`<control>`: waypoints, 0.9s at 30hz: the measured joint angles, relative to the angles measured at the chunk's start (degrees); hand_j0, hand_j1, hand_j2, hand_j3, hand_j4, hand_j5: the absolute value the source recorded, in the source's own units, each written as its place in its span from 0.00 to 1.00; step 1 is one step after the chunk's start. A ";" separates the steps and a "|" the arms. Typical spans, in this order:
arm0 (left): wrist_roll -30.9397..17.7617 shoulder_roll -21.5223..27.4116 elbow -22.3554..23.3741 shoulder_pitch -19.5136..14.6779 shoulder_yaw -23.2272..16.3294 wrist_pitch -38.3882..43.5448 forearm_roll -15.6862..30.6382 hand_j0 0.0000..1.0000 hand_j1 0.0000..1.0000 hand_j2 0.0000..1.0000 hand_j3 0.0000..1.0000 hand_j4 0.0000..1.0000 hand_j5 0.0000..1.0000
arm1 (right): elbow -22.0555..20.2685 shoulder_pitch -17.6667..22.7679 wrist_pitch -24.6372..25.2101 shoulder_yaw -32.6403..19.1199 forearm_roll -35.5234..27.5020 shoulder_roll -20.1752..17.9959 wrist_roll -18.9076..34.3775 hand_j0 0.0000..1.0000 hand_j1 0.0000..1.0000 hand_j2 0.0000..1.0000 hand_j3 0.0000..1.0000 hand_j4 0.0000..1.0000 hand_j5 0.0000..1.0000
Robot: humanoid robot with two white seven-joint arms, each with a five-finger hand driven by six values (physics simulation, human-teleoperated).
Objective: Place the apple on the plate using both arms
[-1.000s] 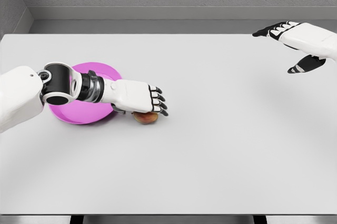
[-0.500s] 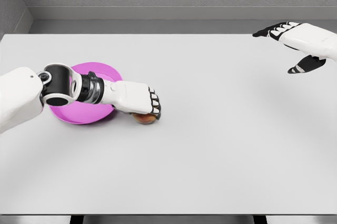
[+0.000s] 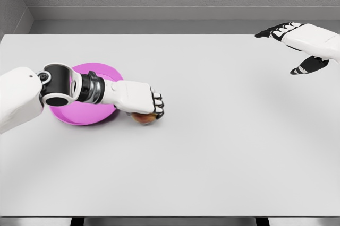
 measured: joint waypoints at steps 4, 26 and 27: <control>0.18 0.17 -1.02 0.00 1.14 -0.01 1.49 0.02 0.02 0.02 0.02 0.02 0.02 | 0.00 0.00 0.00 0.00 0.00 -0.01 0.00 1.00 1.00 1.00 1.00 1.00 1.00; -0.04 10.92 2.53 3.78 12.81 -0.08 3.97 0.08 0.08 0.08 0.08 0.08 0.08 | -0.08 0.09 0.00 0.00 0.00 0.01 0.00 1.00 1.00 1.00 1.00 1.00 1.00; 0.01 10.94 3.48 3.87 12.86 -0.09 4.03 0.19 0.19 0.19 0.19 0.19 0.19 | -0.08 0.00 0.00 0.00 0.00 0.01 0.00 1.00 1.00 1.00 1.00 1.00 1.00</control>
